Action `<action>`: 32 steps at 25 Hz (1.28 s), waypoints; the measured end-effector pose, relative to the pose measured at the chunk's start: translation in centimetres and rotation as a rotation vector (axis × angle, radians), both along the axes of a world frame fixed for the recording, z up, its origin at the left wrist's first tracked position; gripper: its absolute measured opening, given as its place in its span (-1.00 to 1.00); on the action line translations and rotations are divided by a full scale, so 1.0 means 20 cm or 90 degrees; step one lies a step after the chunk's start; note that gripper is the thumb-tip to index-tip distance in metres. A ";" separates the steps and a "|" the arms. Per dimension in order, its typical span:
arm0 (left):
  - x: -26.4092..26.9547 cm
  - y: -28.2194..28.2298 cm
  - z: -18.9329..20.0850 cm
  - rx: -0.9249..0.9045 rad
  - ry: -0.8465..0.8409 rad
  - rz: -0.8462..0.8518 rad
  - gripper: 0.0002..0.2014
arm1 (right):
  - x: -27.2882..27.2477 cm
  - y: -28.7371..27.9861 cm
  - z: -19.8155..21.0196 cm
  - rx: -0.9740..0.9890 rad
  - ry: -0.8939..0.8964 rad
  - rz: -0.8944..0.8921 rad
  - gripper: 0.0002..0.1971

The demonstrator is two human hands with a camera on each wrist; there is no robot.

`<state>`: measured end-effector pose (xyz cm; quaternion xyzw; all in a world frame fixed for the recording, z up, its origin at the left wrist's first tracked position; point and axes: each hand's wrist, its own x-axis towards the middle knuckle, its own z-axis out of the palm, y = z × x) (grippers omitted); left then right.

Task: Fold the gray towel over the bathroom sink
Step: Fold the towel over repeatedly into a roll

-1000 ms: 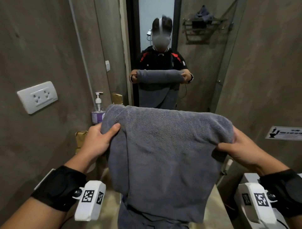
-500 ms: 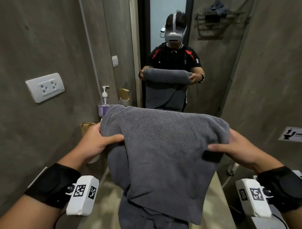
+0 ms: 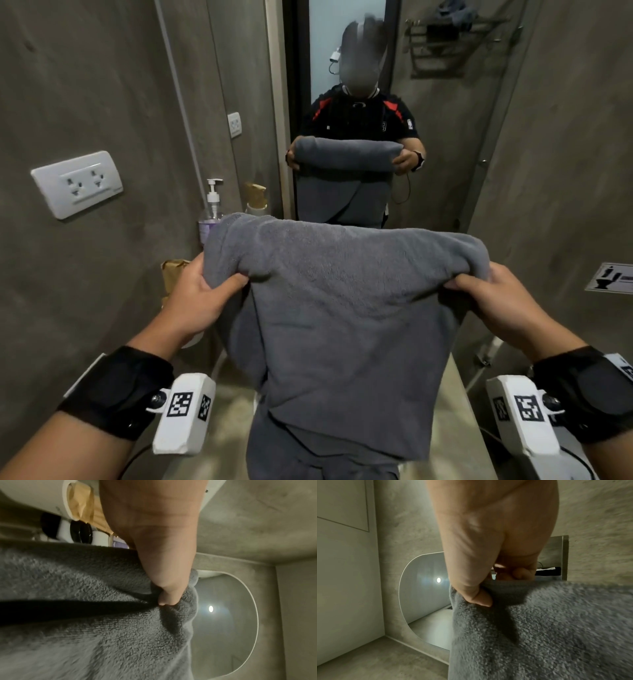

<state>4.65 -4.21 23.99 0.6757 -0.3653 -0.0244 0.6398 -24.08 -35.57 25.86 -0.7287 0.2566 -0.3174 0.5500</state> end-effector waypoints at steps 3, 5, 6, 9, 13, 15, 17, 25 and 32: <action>0.00 -0.02 0.03 -0.038 0.066 -0.002 -0.68 | 0.02 0.01 0.02 0.002 -0.025 -0.026 -0.85; -0.01 -0.03 0.06 -0.060 0.096 0.006 -0.65 | 0.03 0.01 0.04 0.036 -0.029 -0.020 -0.84; -0.02 -0.03 0.07 -0.066 0.110 0.012 -0.61 | 0.03 0.01 0.05 0.062 -0.029 -0.025 -0.82; -0.01 -0.04 0.08 -0.073 0.168 0.020 -0.45 | 0.04 0.01 0.05 0.074 -0.053 -0.041 -0.81; -0.01 -0.05 0.05 -0.062 0.170 -0.021 -0.21 | 0.03 0.02 0.06 -0.006 -0.057 -0.024 -0.78; -0.02 -0.06 0.02 -0.074 0.136 -0.018 -0.25 | 0.03 0.03 0.06 0.001 -0.075 -0.003 -0.75; -0.03 -0.07 0.01 -0.102 0.132 -0.010 -0.33 | 0.02 0.02 0.05 0.040 -0.092 0.082 -0.68; -0.01 -0.02 0.02 0.013 0.033 -0.043 -0.45 | -0.06 0.00 0.04 -0.161 0.059 0.198 -0.05; 0.01 0.00 0.04 0.048 -0.046 -0.034 -0.53 | -0.13 -0.01 0.06 -0.123 0.069 0.173 -0.25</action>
